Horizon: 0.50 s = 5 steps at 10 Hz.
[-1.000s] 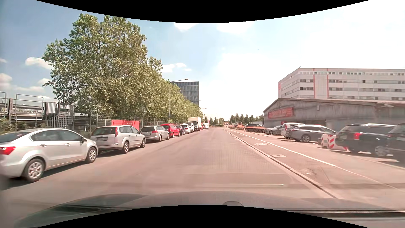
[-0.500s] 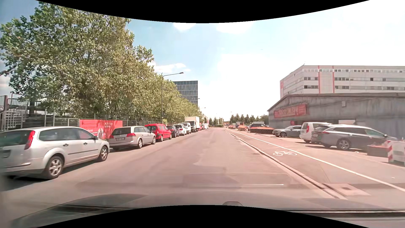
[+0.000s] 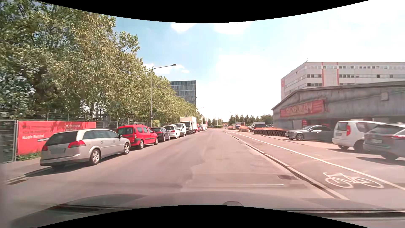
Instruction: Follow the waypoints while adhering to traffic rules and regulations
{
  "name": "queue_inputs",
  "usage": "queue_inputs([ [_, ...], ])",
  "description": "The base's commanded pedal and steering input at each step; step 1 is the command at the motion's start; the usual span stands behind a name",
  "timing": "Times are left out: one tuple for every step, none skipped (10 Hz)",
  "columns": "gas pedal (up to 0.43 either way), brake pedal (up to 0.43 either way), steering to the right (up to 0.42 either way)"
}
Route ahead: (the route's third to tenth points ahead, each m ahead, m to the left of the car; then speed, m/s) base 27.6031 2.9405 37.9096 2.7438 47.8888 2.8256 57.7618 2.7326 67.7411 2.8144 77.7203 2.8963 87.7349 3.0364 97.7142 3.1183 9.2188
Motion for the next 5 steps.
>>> queue_inputs([
  [0.0,0.0,0.001],
  [0.0,0.0,0.001],
  [0.0,0.0,0.0],
  [0.0,0.0,0.0],
  [0.0,0.0,0.0],
])
